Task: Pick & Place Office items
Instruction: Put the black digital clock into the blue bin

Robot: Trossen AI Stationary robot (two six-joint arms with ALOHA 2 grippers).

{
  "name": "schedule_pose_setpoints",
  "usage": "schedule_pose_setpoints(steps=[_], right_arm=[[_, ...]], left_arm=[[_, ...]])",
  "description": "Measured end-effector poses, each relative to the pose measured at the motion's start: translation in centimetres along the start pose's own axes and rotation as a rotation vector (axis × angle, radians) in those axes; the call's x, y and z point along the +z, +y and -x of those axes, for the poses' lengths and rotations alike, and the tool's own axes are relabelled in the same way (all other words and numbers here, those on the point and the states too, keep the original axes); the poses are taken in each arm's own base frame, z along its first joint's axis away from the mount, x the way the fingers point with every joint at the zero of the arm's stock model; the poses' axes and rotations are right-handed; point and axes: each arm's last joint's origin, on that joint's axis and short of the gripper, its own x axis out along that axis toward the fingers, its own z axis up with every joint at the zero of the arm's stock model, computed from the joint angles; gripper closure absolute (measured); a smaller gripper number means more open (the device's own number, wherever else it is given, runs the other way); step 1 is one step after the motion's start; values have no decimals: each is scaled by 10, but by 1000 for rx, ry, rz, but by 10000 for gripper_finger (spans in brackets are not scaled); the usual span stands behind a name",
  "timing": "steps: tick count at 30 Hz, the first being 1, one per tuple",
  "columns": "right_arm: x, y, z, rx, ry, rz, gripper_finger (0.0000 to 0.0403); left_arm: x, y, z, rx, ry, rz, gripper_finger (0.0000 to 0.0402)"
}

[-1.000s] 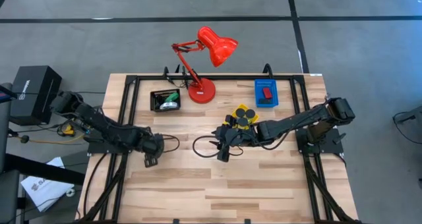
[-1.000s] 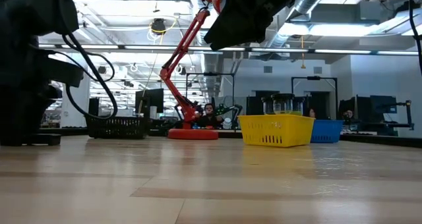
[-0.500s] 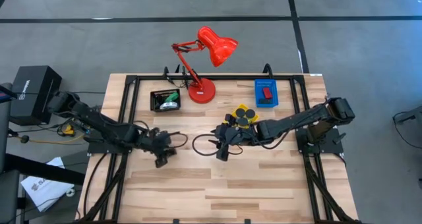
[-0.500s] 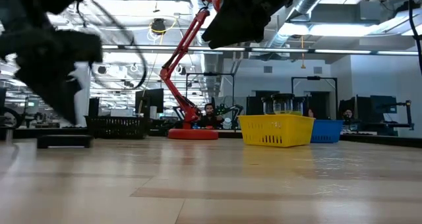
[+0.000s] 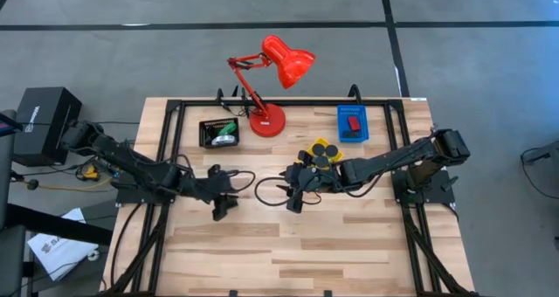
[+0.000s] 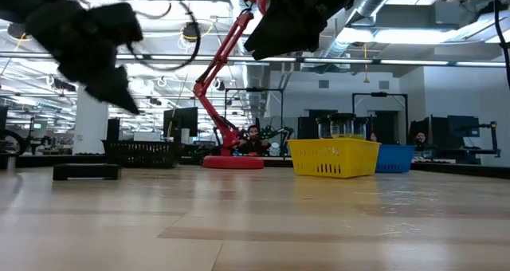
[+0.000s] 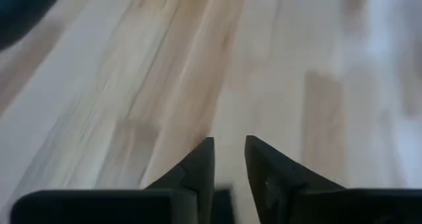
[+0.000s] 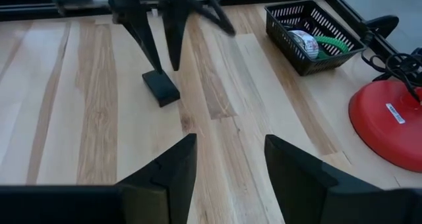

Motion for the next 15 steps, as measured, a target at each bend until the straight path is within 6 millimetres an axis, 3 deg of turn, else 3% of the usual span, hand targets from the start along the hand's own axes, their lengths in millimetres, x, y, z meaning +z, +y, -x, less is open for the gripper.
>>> schedule_pose_setpoints(steps=[6,15], right_arm=[[0,0,0,0,0,0,234],[0,0,0,-1,3,1,234]], left_arm=[[-11,4,-4,49,67,20,252],[-40,8,-27,115,176,45,145]])
